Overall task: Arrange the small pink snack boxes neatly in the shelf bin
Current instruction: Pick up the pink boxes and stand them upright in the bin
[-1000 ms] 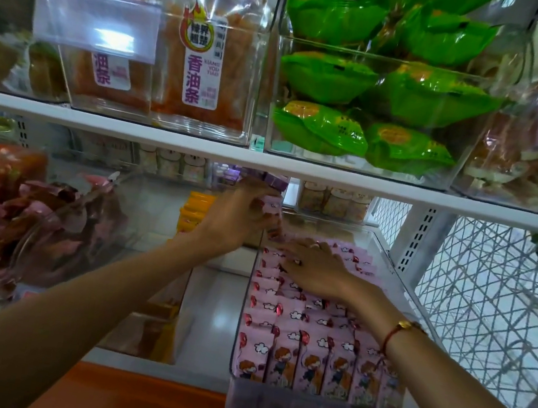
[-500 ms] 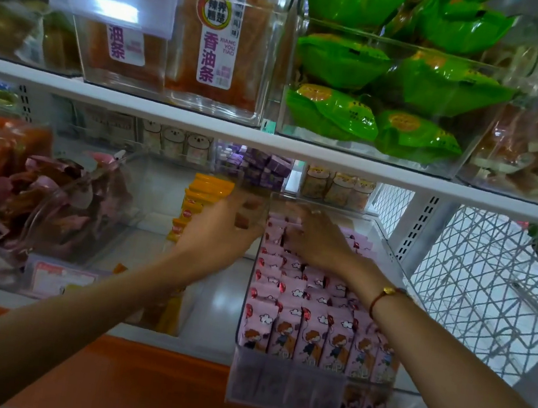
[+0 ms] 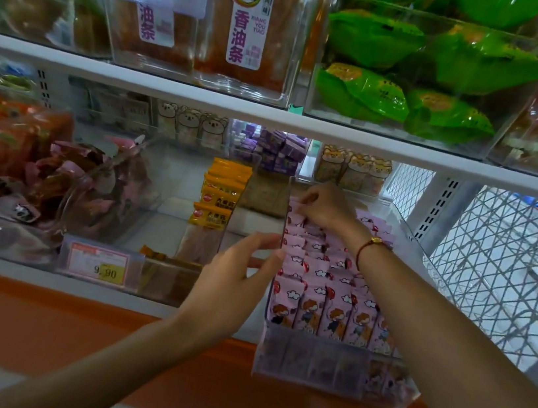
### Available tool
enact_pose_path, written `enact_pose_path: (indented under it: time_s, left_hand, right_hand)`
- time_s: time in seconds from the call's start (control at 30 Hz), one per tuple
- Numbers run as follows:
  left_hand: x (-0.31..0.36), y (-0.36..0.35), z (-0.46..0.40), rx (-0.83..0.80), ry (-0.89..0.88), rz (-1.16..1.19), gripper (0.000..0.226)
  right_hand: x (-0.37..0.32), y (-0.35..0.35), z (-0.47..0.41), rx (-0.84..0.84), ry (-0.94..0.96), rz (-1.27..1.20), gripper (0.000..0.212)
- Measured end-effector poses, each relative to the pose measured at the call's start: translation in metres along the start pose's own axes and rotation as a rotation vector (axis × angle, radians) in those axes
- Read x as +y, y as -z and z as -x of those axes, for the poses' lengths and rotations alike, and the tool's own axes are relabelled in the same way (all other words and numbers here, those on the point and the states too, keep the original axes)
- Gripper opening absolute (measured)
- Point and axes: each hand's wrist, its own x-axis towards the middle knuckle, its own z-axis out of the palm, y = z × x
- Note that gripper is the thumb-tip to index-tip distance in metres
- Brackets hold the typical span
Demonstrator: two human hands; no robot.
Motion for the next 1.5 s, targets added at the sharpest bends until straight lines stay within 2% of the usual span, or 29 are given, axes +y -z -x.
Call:
enact_pose_path:
  time_s: [0.07, 0.17, 0.27, 0.4, 0.47, 0.53, 0.6, 0.67, 0.73, 0.8, 0.93, 1.0, 1.17, 1.27, 1.37, 1.43, 1.5]
  left_hand:
    - [-0.001, 0.001, 0.000, -0.008, -0.003, -0.008, 0.041]
    - [-0.001, 0.005, -0.001, -0.005, 0.022, 0.001, 0.037]
    - [0.003, 0.007, -0.006, 0.058, 0.049, 0.000, 0.030]
    - [0.013, 0.019, -0.018, 0.149, -0.004, 0.005, 0.037]
    - [0.020, 0.024, -0.019, 0.177, -0.039, 0.045, 0.037]
    - [0.026, 0.025, -0.016, 0.172, -0.090, 0.046, 0.035]
    - [0.032, 0.022, -0.008, 0.094, -0.149, 0.024, 0.039]
    - [0.036, 0.018, 0.000, 0.001, -0.189, -0.019, 0.054]
    - [0.037, 0.016, 0.004, -0.030, -0.233, -0.118, 0.065]
    - [0.038, 0.017, 0.006, -0.022, -0.275, -0.186, 0.066]
    - [0.037, 0.018, 0.008, -0.007, -0.304, -0.183, 0.068]
    - [0.037, 0.018, 0.009, 0.008, -0.296, -0.165, 0.067]
    - [0.032, 0.015, 0.008, 0.088, -0.267, -0.075, 0.044]
    - [0.034, 0.011, 0.009, 0.082, -0.265, -0.003, 0.039]
    - [0.036, 0.007, 0.010, 0.087, -0.299, -0.030, 0.045]
    - [0.036, 0.007, 0.009, 0.134, -0.319, -0.070, 0.051]
    - [0.036, 0.006, 0.007, 0.138, -0.335, -0.086, 0.056]
  right_hand:
    - [-0.002, -0.002, 0.002, 0.084, -0.007, -0.088, 0.012]
    - [-0.012, 0.006, 0.010, 0.272, -0.047, -0.370, 0.010]
    - [-0.026, 0.023, 0.029, 0.476, -0.133, -0.594, 0.010]
    - [-0.037, 0.042, 0.082, 0.698, -0.267, -1.053, 0.008]
    - [-0.034, 0.050, 0.109, 0.684, -0.339, -1.164, 0.009]
    - [-0.032, 0.057, 0.132, 0.563, -0.392, -1.245, 0.009]
    - [-0.034, 0.061, 0.152, 0.403, -0.421, -1.312, 0.020]
    - [-0.037, 0.061, 0.166, 0.303, -0.426, -1.348, 0.019]
    - [-0.042, 0.061, 0.174, 0.259, -0.426, -1.369, 0.014]
    - [-0.046, 0.061, 0.175, 0.243, -0.422, -1.398, 0.011]
    - [-0.052, 0.063, 0.171, 0.245, -0.408, -1.418, 0.006]
    - [-0.053, 0.062, 0.169, 0.229, -0.386, -1.401, 0.007]
    - [-0.048, 0.059, 0.165, 0.096, -0.225, -1.279, 0.028]
    - [-0.050, 0.058, 0.166, -0.040, -0.075, -1.271, 0.016]
    - [-0.051, 0.053, 0.166, 0.083, -0.083, -1.124, 0.023]
    - [-0.051, 0.052, 0.167, 0.233, -0.093, -1.125, 0.033]
    - [-0.053, 0.052, 0.168, 0.306, -0.087, -1.138, 0.038]
